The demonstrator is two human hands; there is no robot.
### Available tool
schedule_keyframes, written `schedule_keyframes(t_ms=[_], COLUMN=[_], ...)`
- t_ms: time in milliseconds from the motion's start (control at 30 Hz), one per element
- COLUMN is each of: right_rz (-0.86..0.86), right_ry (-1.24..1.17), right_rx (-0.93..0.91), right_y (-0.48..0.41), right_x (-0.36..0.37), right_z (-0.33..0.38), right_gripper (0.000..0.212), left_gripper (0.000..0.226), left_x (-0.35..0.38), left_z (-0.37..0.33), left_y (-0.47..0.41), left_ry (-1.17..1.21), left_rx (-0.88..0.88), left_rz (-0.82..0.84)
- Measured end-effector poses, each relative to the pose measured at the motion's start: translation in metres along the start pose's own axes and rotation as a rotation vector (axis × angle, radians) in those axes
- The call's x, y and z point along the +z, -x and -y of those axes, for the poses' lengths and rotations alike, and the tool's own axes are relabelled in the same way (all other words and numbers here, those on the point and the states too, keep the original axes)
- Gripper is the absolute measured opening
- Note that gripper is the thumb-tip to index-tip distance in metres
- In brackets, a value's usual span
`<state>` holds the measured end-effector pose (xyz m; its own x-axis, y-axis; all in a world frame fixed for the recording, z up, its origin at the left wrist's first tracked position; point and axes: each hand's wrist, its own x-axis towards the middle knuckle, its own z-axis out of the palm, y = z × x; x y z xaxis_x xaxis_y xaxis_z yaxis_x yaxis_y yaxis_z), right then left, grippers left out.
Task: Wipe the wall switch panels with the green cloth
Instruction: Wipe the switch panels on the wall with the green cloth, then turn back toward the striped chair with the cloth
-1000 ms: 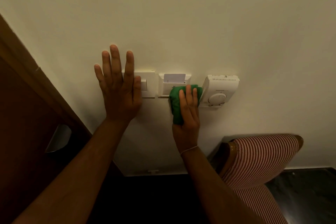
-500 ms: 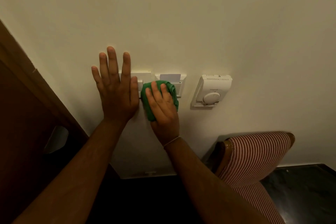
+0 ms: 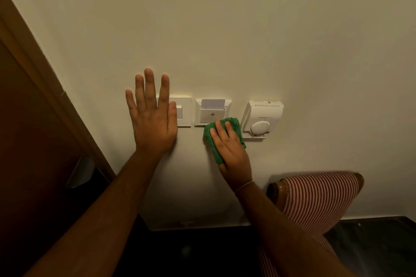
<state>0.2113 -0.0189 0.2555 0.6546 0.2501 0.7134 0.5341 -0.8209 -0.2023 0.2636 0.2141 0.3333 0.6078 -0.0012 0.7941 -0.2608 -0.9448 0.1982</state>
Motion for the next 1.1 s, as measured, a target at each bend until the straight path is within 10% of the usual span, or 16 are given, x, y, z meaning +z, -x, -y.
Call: schedule_keyframes(t_ms=[500,700,900,1100], right_rz=[0.256,0.350,0.457,0.647], right_ry=[-0.040,-0.034,-0.021,-0.013], right_rx=[-0.002,0.070,0.293,0.464], right_y=[0.075,0.150,0.238,0.331], right_x=[-0.036,-0.066,-0.096,-0.103], right_z=[-0.009,-0.031,-0.064,-0.119], right_gripper=[0.105,0.068,0.095,0.073], left_gripper=[0.083,0.074,0.070,0.071], left_x=[-0.007,0.008,0.039,0.070], left_z=[-0.069,-0.112,-0.156,-0.226], left_y=[0.173,0.245,0.287,0.354], left_ry=[-0.093,-0.014,0.047,0.097], left_rx=[-0.018,0.003,0.084,0.030], left_rz=[0.331,0.560,0.764,0.917])
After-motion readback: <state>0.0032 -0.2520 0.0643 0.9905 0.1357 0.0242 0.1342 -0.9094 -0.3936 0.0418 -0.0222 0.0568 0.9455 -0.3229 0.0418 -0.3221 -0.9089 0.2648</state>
